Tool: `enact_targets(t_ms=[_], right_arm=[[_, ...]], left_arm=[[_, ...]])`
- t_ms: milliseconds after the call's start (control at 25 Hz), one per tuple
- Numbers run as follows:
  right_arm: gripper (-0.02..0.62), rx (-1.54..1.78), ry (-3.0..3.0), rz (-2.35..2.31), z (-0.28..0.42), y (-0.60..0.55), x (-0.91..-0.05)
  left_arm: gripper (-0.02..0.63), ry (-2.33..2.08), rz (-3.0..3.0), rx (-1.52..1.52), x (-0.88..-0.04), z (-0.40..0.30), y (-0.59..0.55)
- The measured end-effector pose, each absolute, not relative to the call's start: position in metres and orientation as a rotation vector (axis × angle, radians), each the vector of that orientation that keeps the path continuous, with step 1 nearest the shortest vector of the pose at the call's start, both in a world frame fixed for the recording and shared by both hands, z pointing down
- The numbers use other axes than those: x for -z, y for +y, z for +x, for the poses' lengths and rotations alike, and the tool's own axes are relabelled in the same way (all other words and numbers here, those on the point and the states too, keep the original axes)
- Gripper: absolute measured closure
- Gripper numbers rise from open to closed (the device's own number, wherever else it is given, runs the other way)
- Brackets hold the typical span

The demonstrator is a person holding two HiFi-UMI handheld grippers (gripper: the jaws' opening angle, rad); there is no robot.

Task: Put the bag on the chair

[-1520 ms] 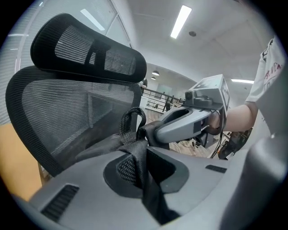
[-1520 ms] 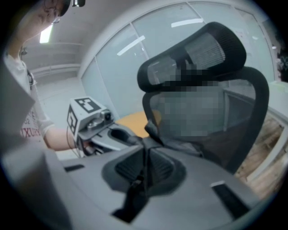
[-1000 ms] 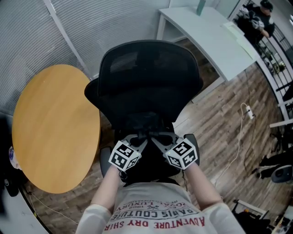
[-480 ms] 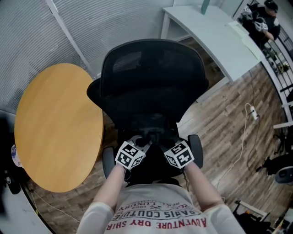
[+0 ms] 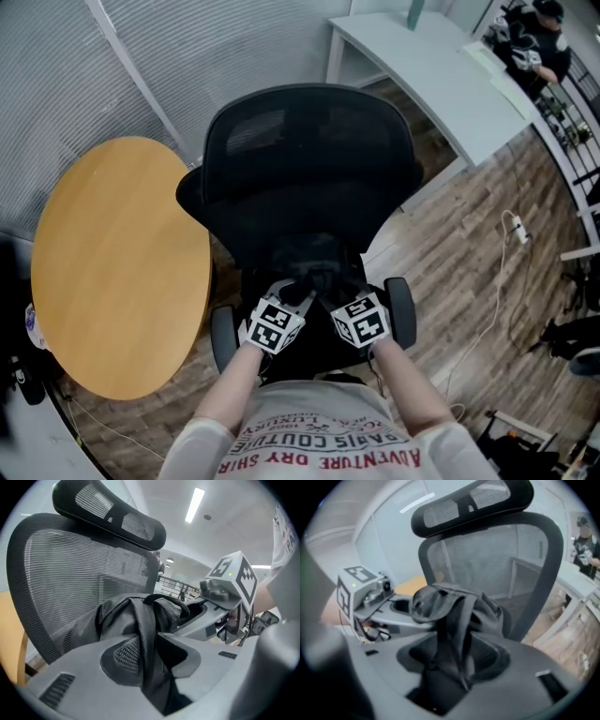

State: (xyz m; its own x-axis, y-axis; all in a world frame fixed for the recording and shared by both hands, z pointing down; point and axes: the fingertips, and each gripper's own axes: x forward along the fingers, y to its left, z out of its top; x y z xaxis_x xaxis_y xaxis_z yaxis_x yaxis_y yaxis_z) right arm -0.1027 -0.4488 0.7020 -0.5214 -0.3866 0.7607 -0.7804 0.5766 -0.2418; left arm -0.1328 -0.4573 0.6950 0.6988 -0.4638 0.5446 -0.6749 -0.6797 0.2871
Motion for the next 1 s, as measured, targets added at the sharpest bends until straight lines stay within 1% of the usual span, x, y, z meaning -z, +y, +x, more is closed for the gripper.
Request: enact_targets(t_ms=[80,120,320,360,400,440,480,520,560,800,1000], right_arm=[[0.349,-0.749,-2.143,0.989,-0.098,-0.451,-0.695],[0.344,-0.742,-2.146,1.019,-0.095,-0.452,-0.69],[0.344,-0.614,-2.189,1.159,-0.08,-0.459,-0.654],[0.344,-0.591,-2.212,1.19,-0.079,-0.461,-0.645],[0.352,-0.585,-2.239,1.219,-0.077,-0.461,-0.635],[0.405,-0.588,-2.263,1.25,-0.074,-0.461,-0.624],[0.474,-0.59,-2.281,1.281,-0.071,-0.46,-0.614],[0.526,-0.583,-2.297,1.309,-0.068,-0.459,-0.604],[0.543,-0.57,-2.313,1.327,-0.065,-0.459,-0.596],[0.561,-0.435,-2.452,1.298,-0.066,-0.448,-0.549],[0.568,-0.249,-2.559,1.285,-0.071,-0.441,-0.503]], left_arm=[[0.441,-0.903,2.399,-0.601,-0.695,-0.14,-0.455],[0.429,-0.922,2.379,-0.589,-0.693,-0.144,-0.454],[0.426,-1.0,2.34,-0.503,-0.673,-0.159,-0.451],[0.447,-1.018,2.334,-0.489,-0.667,-0.161,-0.45],[0.5,-1.039,2.33,-0.471,-0.659,-0.163,-0.45],[0.529,-1.057,2.332,-0.448,-0.65,-0.165,-0.449],[0.554,-1.073,2.34,-0.424,-0.64,-0.165,-0.448],[0.563,-1.086,2.354,-0.404,-0.629,-0.165,-0.446],[0.568,-1.098,2.373,-0.392,-0.619,-0.165,-0.444],[0.578,-1.225,2.479,-0.382,-0.568,-0.165,-0.436],[0.578,-1.321,2.575,-0.28,-0.508,-0.167,-0.433]])
